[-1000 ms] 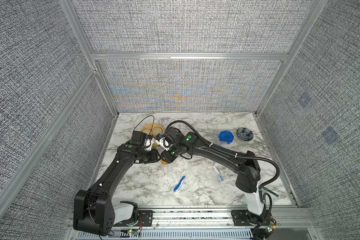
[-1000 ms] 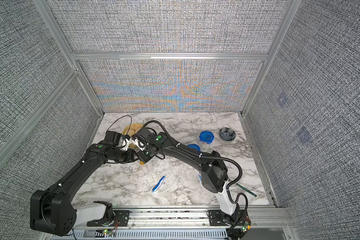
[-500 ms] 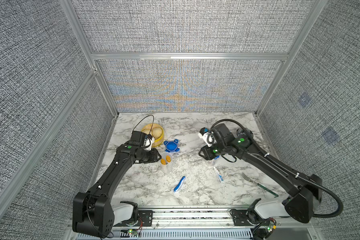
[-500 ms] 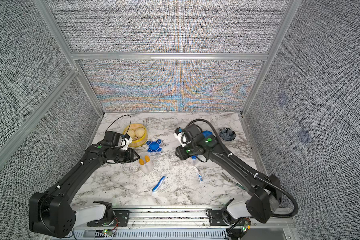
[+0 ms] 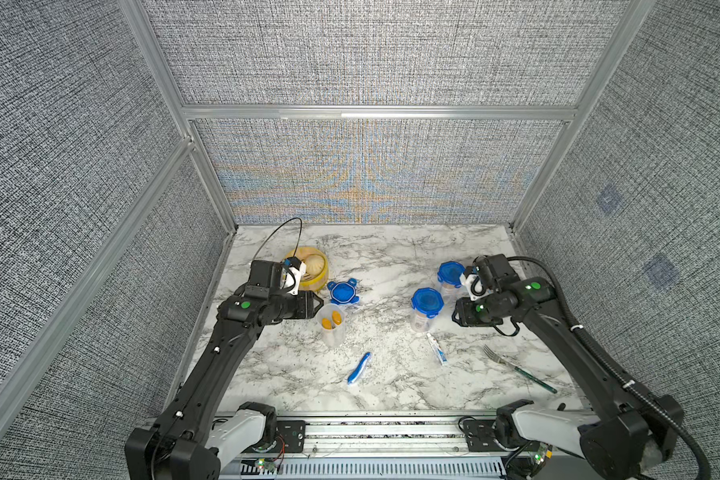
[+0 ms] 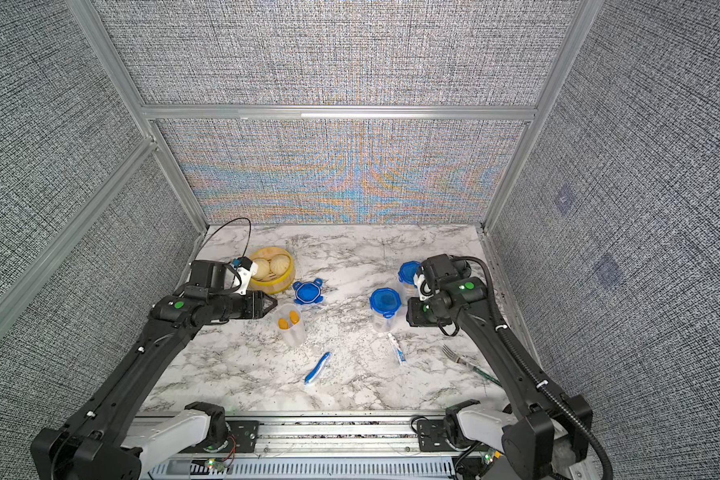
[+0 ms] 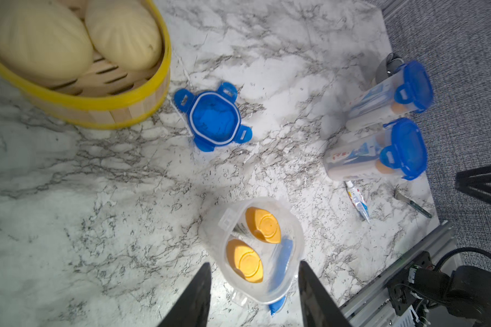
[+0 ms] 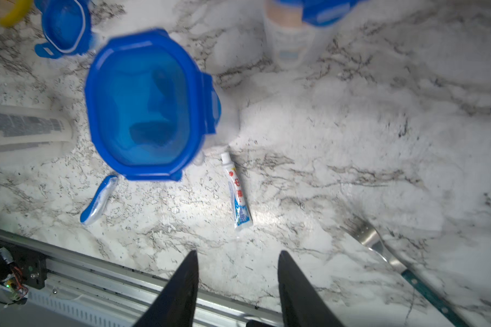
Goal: Pack away toiletry kits
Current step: Place the toiletry item into the container, then pick up the toiletry item from the center of the board.
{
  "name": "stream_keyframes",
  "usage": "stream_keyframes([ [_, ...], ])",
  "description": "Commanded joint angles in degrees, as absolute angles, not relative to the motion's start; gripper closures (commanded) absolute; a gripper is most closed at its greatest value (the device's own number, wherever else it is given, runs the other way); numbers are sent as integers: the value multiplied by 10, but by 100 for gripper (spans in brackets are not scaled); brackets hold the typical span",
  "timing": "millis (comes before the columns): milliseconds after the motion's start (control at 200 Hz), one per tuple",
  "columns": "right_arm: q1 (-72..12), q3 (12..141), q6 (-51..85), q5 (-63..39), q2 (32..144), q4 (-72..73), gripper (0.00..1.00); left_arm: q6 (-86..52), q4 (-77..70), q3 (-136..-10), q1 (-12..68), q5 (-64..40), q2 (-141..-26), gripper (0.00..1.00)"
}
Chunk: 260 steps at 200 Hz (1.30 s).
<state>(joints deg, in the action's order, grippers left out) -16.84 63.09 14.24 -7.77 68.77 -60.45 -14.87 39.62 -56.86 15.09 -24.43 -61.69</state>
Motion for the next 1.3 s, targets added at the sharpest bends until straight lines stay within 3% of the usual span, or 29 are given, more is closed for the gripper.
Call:
stream_keyframes([
  [0,-161,593,158,-125,694,-622,52,-162,359,-578,174,-256,-611,51],
  [160,-167,525,180,-163,718,-551,58,-178,327,-594,247,-270,-648,51],
  [475,-193,455,221,-194,758,-424,58,-195,222,-600,342,-314,-729,51],
  [976,-219,376,243,-150,785,-266,60,-183,219,-608,351,-301,-764,51],
  [1296,-257,350,269,-90,795,-265,77,-177,228,-609,351,-290,-759,52],
])
